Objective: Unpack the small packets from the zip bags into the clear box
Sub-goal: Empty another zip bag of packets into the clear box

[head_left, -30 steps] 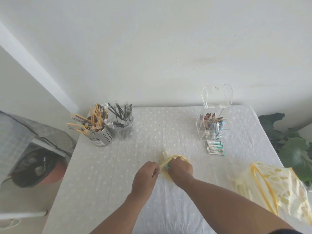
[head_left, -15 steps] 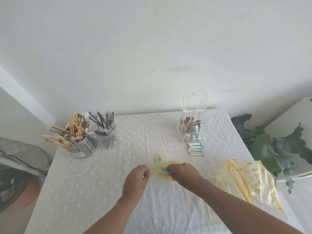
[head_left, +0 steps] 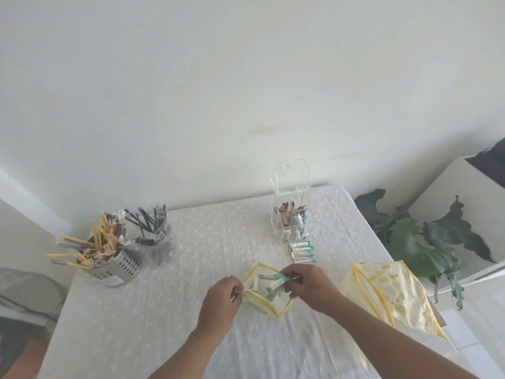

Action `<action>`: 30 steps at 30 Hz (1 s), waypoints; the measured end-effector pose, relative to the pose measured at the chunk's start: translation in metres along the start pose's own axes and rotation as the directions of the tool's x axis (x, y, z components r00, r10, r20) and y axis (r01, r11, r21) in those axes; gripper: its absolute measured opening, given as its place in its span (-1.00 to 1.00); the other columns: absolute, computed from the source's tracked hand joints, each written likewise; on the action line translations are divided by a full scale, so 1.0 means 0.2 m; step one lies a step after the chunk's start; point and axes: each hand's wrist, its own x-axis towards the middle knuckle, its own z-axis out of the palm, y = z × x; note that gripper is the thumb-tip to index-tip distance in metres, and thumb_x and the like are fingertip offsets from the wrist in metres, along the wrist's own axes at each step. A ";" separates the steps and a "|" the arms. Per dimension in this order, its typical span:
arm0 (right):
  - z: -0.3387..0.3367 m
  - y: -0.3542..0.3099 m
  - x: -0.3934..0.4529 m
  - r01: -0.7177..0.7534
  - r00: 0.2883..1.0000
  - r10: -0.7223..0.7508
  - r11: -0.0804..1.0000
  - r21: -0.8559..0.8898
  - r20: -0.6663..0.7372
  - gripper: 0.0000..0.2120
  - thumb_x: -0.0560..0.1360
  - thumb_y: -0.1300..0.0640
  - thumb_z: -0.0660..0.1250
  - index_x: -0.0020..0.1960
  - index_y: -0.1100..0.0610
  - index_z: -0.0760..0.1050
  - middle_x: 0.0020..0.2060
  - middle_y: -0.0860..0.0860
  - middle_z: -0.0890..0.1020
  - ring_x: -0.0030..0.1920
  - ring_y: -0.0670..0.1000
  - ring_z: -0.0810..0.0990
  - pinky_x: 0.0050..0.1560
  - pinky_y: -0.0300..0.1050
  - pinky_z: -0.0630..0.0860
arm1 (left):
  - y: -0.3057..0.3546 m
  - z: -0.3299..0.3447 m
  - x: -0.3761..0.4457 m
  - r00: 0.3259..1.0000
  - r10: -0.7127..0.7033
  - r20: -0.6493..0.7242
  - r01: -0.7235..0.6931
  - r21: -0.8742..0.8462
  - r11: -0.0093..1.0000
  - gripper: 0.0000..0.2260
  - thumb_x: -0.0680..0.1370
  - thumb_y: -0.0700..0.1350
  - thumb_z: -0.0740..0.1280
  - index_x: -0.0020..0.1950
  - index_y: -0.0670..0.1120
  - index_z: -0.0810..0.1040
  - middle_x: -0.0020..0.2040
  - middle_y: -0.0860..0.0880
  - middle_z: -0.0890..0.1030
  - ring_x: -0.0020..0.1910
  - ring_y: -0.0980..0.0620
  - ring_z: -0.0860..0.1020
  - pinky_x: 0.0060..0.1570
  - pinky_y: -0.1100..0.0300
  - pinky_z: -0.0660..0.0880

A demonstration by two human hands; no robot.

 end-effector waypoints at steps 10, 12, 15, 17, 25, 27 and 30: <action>0.01 -0.07 0.05 0.094 0.993 -0.013 0.709 -0.699 0.120 -0.77 0.63 0.06 0.27 0.17 -0.03 0.67 0.03 0.05 0.69 0.03 0.13 0.67 -0.11 -0.08 0.50 | 0.06 -0.01 0.00 0.997 0.021 0.079 -0.024 0.049 0.999 -0.83 0.52 -0.20 0.46 -0.10 0.07 0.57 -0.18 0.18 0.57 -0.19 0.15 0.57 -0.21 0.36 0.50; -0.01 -0.09 0.06 0.095 0.993 -0.012 0.679 -0.728 0.118 -0.77 0.62 0.03 0.28 0.18 -0.06 0.67 0.05 0.02 0.69 0.06 0.12 0.67 -0.06 -0.06 0.53 | 0.07 -0.01 0.00 0.997 0.030 0.077 -0.034 0.053 0.998 -0.87 0.53 -0.20 0.46 -0.08 0.03 0.60 -0.19 0.19 0.55 -0.21 0.17 0.55 -0.23 0.40 0.46; -0.08 -0.12 0.08 0.119 0.990 -0.031 0.722 -0.682 0.139 -0.79 0.61 0.01 0.32 0.16 -0.07 0.68 0.04 -0.01 0.70 0.05 0.10 0.67 0.00 -0.04 0.58 | 0.09 0.00 0.01 0.998 0.038 0.054 -0.040 0.043 0.998 -0.87 0.52 -0.20 0.46 -0.08 0.02 0.60 -0.19 0.19 0.56 -0.21 0.17 0.55 -0.22 0.36 0.50; -0.16 -0.16 0.09 0.129 0.990 -0.059 0.768 -0.628 0.132 -0.83 0.60 0.02 0.35 0.13 -0.07 0.69 0.01 -0.03 0.71 0.02 0.06 0.66 -0.02 -0.06 0.57 | 0.10 0.00 0.01 0.998 0.037 0.042 -0.038 0.036 0.999 -0.86 0.51 -0.21 0.47 -0.09 0.04 0.60 -0.19 0.16 0.57 -0.21 0.15 0.56 -0.21 0.28 0.55; -0.62 -0.33 0.37 0.061 0.972 -0.163 0.871 -0.487 -0.170 -0.84 0.54 0.22 0.37 0.01 0.07 0.72 -0.23 0.05 0.72 -0.20 0.12 0.69 -0.08 0.10 0.66 | 0.09 -0.01 -0.03 1.000 0.001 -0.004 -0.001 0.021 1.000 -0.84 0.51 -0.21 0.48 -0.11 0.04 0.58 -0.20 0.14 0.57 -0.24 0.15 0.56 -0.23 0.22 0.56; -0.66 -0.36 0.47 0.053 0.961 -0.188 0.845 -0.531 -0.203 -0.84 0.55 0.22 0.36 0.02 0.08 0.71 -0.20 0.07 0.71 -0.18 0.12 0.63 -0.10 -0.01 0.59 | 0.08 -0.02 -0.04 1.000 0.003 -0.015 -0.003 0.016 1.000 -0.82 0.50 -0.22 0.48 -0.12 0.05 0.58 -0.22 0.15 0.56 -0.25 0.16 0.56 -0.23 0.20 0.59; -0.63 -0.35 0.61 0.044 0.964 -0.190 0.805 -0.592 -0.187 -0.84 0.57 0.19 0.34 0.00 0.09 0.71 -0.18 0.10 0.70 -0.16 0.14 0.61 -0.20 -0.10 0.44 | 0.07 -0.02 -0.06 0.999 -0.004 -0.037 0.004 0.012 1.000 -0.82 0.49 -0.24 0.49 -0.11 0.04 0.59 -0.24 0.18 0.54 -0.24 0.16 0.55 -0.21 0.20 0.59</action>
